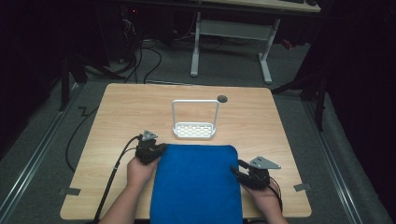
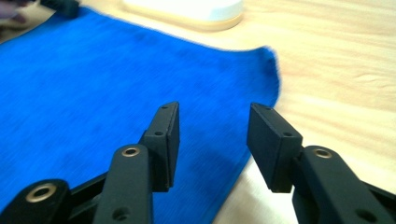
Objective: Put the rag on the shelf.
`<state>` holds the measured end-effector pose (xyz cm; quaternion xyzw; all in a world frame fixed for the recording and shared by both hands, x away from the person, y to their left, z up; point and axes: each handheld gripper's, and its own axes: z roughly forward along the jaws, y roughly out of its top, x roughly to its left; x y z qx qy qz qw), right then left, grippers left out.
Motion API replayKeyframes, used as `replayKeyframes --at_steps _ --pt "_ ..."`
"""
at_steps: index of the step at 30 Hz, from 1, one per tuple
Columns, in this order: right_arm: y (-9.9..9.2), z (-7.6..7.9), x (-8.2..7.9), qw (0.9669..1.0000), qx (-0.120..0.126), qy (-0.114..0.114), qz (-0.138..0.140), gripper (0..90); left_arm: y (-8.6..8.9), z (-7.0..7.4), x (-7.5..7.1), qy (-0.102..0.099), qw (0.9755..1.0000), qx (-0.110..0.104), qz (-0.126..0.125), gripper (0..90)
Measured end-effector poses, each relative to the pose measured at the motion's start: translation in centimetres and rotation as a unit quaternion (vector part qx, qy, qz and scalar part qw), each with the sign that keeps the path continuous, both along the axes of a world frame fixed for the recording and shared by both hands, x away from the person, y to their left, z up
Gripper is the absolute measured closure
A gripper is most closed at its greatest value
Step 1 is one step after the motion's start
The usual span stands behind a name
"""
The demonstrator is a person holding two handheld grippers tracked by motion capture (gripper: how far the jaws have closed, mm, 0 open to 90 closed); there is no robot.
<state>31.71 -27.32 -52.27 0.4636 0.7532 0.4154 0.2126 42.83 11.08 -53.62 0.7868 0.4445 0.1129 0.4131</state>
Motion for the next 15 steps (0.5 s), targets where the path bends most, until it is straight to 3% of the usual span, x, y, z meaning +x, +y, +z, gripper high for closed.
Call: replayKeyframes --at_steps 4,6,11,15 --pt "0.0 0.1 1.7 0.9997 0.01 0.007 -0.023 50.1 0.1 0.0 0.1 0.003 1.0 -0.004 -0.001 87.3" --pt "0.1 0.3 2.6 0.9996 -0.003 0.002 -0.027 51.5 0.1 0.0 0.1 0.004 1.0 -0.004 -0.001 87.3" --pt "0.5 0.1 5.4 0.9978 -0.019 0.038 -0.051 52.5 0.2 0.0 0.1 0.005 1.0 -0.007 -0.001 87.3" --pt "0.9 -0.4 6.8 0.9963 -0.028 0.055 -0.061 61.4 0.3 0.0 0.1 0.007 0.9999 -0.01 0.0 87.3"
